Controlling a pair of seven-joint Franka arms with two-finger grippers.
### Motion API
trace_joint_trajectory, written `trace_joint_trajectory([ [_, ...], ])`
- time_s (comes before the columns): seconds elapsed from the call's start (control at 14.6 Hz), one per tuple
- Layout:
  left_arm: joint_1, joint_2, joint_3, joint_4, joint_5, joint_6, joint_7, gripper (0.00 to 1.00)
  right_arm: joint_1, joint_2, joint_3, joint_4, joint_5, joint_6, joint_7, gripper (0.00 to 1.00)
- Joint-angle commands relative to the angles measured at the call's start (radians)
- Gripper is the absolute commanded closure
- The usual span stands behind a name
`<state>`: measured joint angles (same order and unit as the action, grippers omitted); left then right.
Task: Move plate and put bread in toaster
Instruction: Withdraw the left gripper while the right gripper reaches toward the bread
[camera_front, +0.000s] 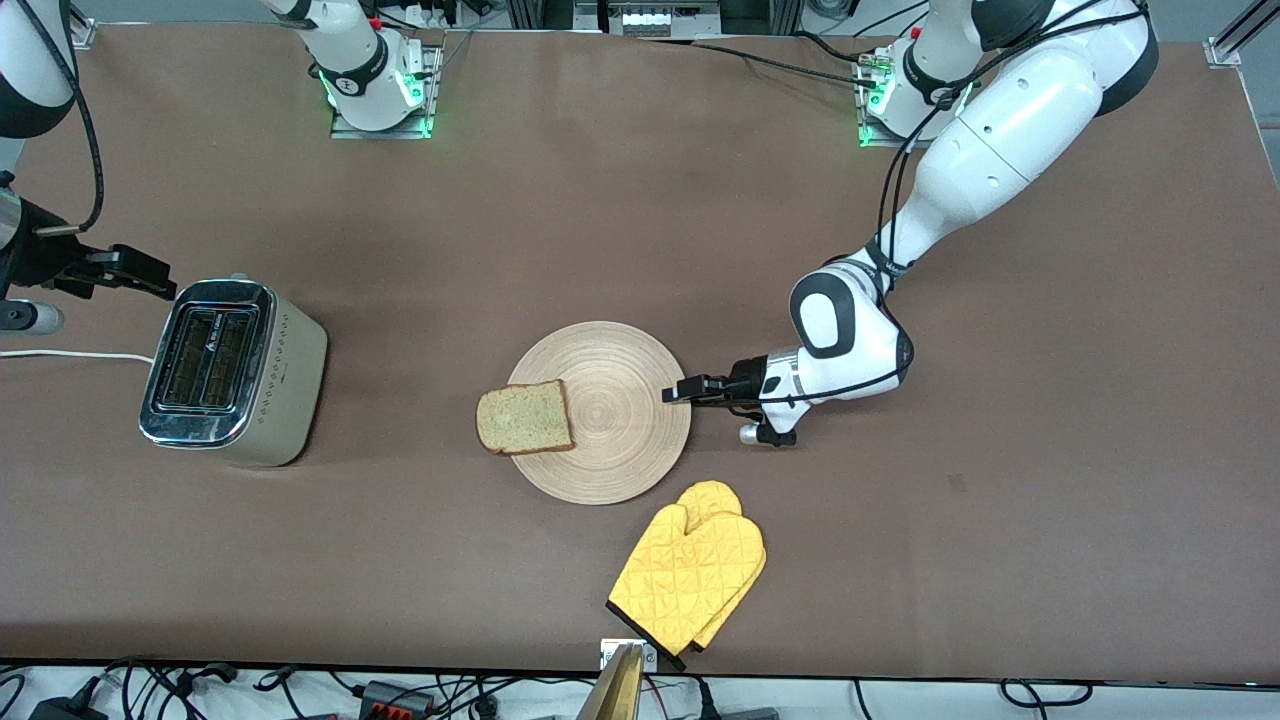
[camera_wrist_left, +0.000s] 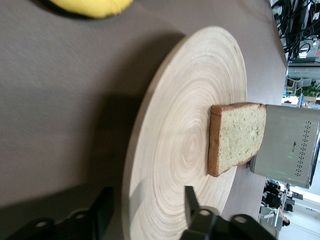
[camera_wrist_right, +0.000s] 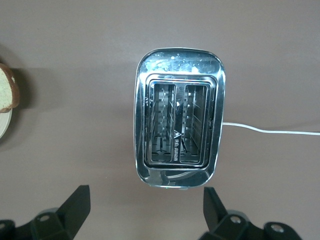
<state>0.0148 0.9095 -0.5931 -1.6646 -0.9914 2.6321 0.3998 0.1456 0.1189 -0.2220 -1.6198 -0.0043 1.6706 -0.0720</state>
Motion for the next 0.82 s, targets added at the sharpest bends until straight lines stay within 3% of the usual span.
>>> trace_joint_trajectory([
  [0.0,0.072,-0.035,-0.001,-0.017,-0.009,-0.052,0.054,0.00,0.005,0.004,0.009,0.015,-0.006,-0.003,0.014,0.00],
  [0.14,0.146,-0.043,0.012,-0.004,0.037,-0.202,0.105,0.00,0.005,0.011,0.009,0.015,0.001,0.001,0.015,0.00],
  [0.34,0.282,-0.041,0.003,0.052,0.317,-0.379,0.116,0.00,0.040,0.045,0.015,0.017,-0.006,-0.002,0.006,0.00],
  [0.55,0.348,-0.040,0.013,0.179,0.566,-0.602,0.105,0.00,0.118,0.093,0.016,0.017,0.010,0.020,0.020,0.00],
  [0.76,0.399,-0.043,0.013,0.276,0.802,-0.800,0.048,0.00,0.215,0.166,0.015,0.021,0.116,0.055,0.073,0.00],
])
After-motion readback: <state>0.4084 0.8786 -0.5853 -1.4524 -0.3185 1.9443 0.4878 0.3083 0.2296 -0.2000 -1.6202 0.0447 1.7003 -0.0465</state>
